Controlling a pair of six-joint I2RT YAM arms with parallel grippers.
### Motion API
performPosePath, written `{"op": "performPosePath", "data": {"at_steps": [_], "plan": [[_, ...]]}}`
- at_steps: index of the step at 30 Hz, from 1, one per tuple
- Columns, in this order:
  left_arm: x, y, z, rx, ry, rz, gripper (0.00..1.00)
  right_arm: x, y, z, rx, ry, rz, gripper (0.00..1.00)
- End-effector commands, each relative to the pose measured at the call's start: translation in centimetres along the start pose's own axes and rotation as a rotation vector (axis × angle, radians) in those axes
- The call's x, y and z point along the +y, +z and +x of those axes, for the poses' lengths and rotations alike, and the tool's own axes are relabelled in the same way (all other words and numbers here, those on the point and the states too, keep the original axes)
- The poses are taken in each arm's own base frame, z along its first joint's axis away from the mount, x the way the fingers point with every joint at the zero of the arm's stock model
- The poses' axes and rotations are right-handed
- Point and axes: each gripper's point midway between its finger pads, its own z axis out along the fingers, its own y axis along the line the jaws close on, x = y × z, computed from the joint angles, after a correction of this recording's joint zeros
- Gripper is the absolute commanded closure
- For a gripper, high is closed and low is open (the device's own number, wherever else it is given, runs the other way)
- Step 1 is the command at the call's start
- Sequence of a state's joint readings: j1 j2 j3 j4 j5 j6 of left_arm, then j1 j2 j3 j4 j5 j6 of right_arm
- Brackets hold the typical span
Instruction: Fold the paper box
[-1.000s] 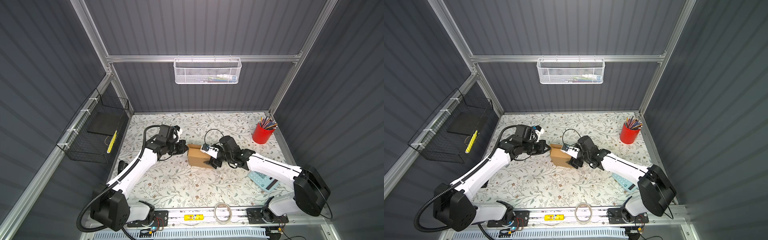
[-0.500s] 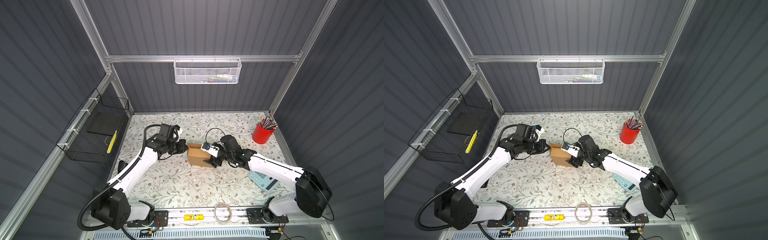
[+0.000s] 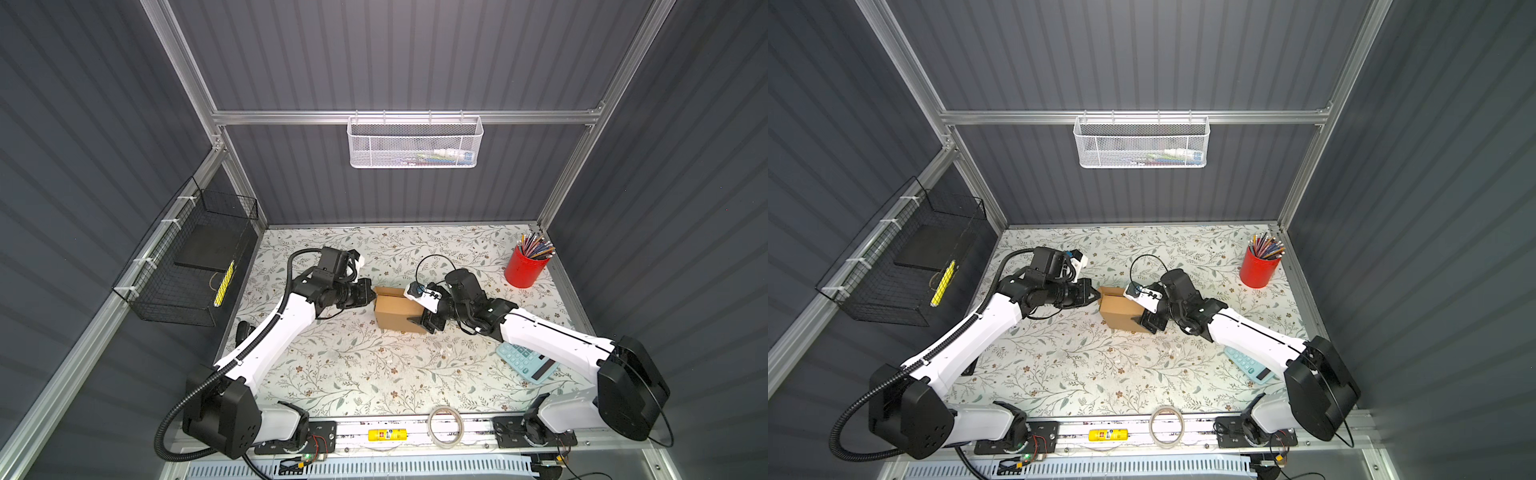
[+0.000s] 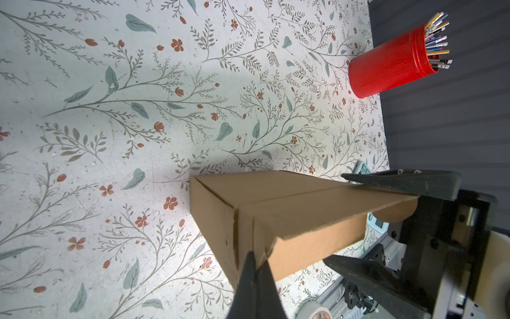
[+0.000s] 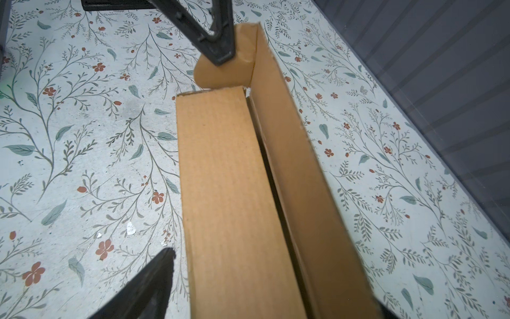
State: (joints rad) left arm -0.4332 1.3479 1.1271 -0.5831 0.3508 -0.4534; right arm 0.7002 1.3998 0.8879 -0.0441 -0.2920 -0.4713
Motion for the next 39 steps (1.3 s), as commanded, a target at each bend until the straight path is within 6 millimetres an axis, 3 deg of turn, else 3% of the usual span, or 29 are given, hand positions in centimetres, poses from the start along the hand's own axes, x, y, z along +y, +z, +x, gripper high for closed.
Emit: {"op": "performPosePath", "data": {"at_steps": [1, 39], "plan": [[-0.60, -0.32, -0.67, -0.006, 0.011, 0.009, 1.00, 0.17, -0.21, -0.02, -0.014, 0.012, -0.006, 0.20], [-0.82, 0.01, -1.07, 0.029, -0.024, 0.002, 1.00, 0.06, 0.46, -0.17, -0.013, 0.028, -0.022, 0.17]]}}
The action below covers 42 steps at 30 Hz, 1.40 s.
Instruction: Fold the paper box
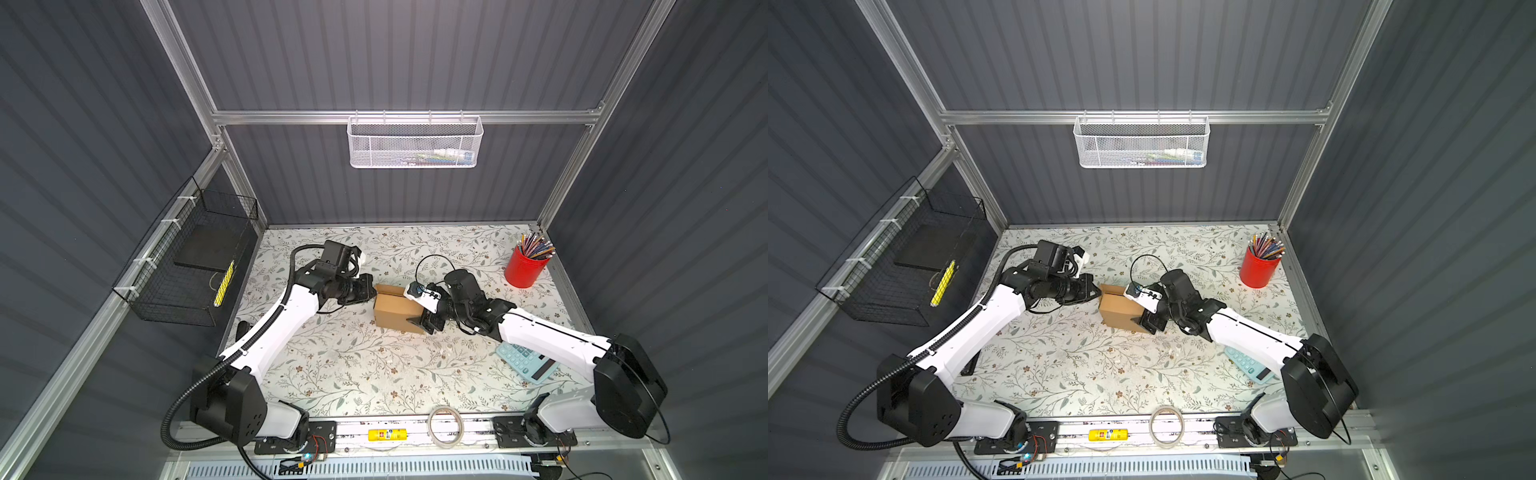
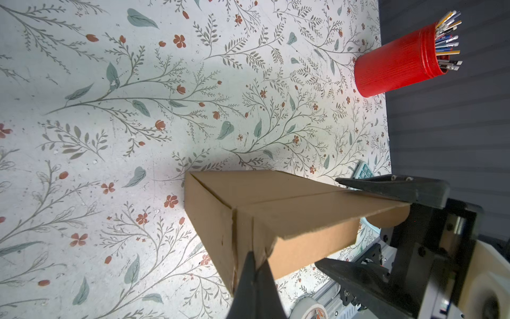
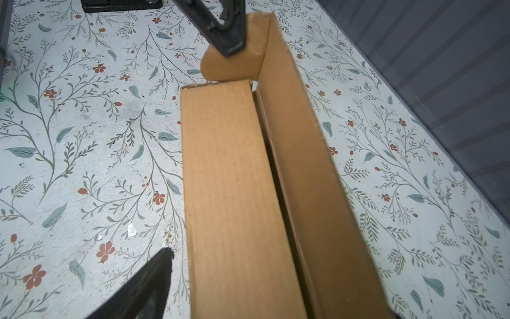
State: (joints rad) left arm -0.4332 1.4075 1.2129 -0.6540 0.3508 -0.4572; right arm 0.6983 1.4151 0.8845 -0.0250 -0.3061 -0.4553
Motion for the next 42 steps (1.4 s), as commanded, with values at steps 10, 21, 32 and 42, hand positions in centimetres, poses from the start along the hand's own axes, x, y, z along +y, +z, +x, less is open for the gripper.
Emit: {"op": "performPosePath", "data": {"at_steps": [10, 21, 32, 42], "plan": [[0.2, 0.3, 0.1, -0.035, -0.014, 0.013, 1.00, 0.0, 0.2, -0.2, -0.003, 0.016, -0.012, 0.19], [0.9, 0.6, 0.9, -0.067, 0.010, 0.019, 1.00, -0.1, 0.4, -0.1, 0.003, 0.023, -0.017, 0.19], [2.1, 0.8, 1.3, -0.066, 0.059, -0.032, 1.00, -0.2, 0.4, 0.0, 0.007, 0.022, -0.015, 0.20], [2.0, 0.9, 1.6, -0.068, 0.088, -0.016, 1.00, -0.4, 0.4, 0.0, 0.008, 0.024, -0.012, 0.20]]}}
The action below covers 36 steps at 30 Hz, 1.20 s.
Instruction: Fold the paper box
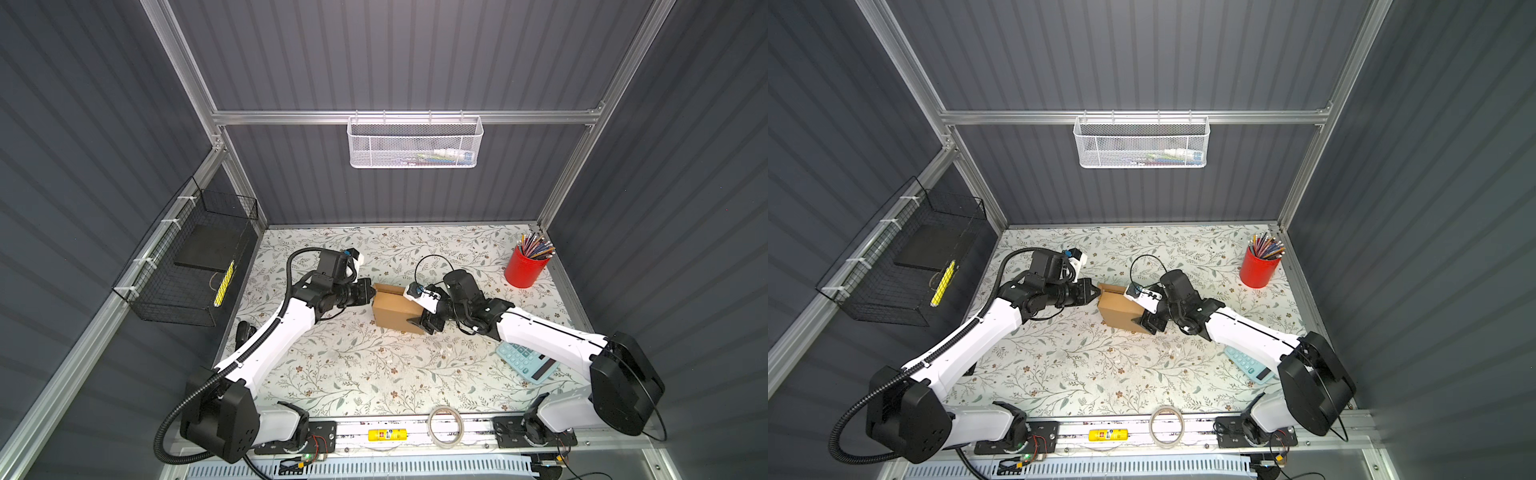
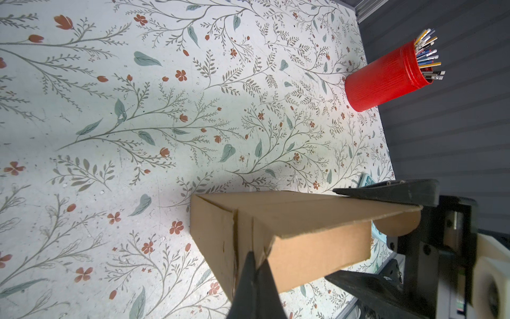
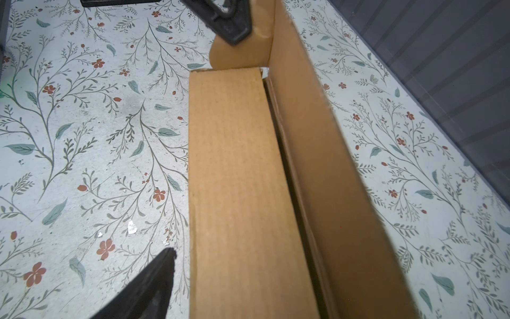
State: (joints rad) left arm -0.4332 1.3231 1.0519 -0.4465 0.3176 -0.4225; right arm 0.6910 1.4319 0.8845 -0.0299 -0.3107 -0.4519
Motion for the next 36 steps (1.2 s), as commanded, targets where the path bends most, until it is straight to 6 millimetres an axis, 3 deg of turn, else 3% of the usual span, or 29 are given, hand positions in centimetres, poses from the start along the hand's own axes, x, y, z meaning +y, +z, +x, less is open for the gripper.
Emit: {"op": "performPosePath", "data": {"at_steps": [1, 36], "plan": [[1.2, 0.3, 2.0, 0.059, 0.009, -0.035, 1.00, -0.3, 0.0, -0.6, -0.010, 0.011, -0.005, 0.20], [2.3, 0.9, 3.1, 0.027, 0.039, -0.045, 1.00, -1.3, -0.7, -0.2, -0.031, 0.054, 0.059, 0.20]]}}
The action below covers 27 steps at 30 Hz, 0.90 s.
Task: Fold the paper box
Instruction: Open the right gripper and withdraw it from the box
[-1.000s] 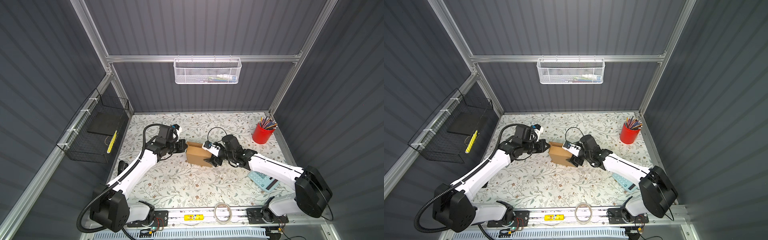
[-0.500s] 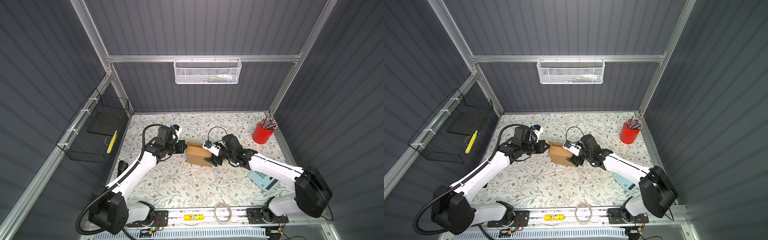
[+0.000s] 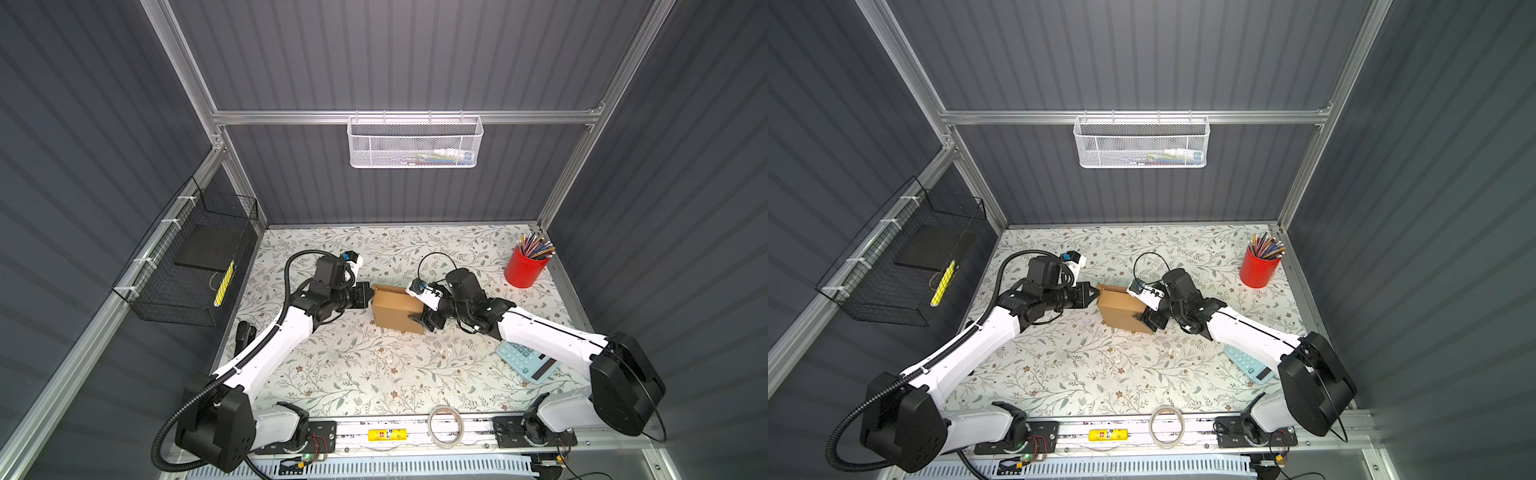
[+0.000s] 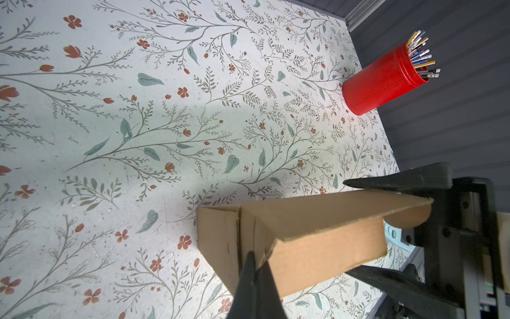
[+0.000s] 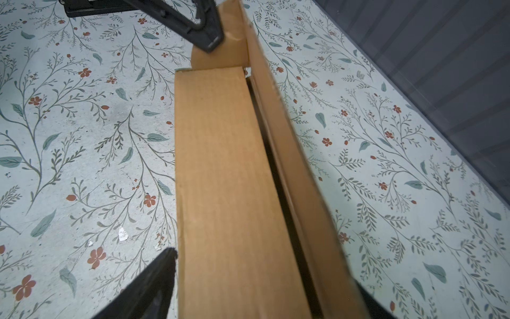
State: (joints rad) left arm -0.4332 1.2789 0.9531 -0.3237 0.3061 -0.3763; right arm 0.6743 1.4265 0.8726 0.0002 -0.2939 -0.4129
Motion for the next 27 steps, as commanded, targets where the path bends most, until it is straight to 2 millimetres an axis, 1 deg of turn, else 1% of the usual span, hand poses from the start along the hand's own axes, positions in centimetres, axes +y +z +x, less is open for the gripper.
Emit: {"op": "performPosePath", "data": {"at_steps": [1, 7, 16, 21, 27], "plan": [[1.7, 0.4, 3.0, 0.092, -0.030, -0.060, 1.00, -0.3, -0.6, -0.4, -0.025, 0.012, 0.021, 0.20], [1.8, 0.3, 2.8, 0.083, -0.031, -0.069, 1.00, -0.2, -1.0, -0.8, -0.043, 0.013, 0.019, 0.18], [1.8, 0.3, 2.7, 0.079, -0.035, -0.070, 1.00, 0.1, -2.6, -0.8, -0.057, 0.020, 0.037, 0.18], [1.8, 0.3, 2.6, 0.076, -0.035, -0.070, 1.00, 0.4, -4.0, -0.9, -0.074, 0.032, 0.049, 0.18], [1.6, 0.3, 2.5, 0.073, -0.036, -0.067, 1.00, 0.8, -6.6, -1.6, -0.117, 0.047, 0.074, 0.18]]}}
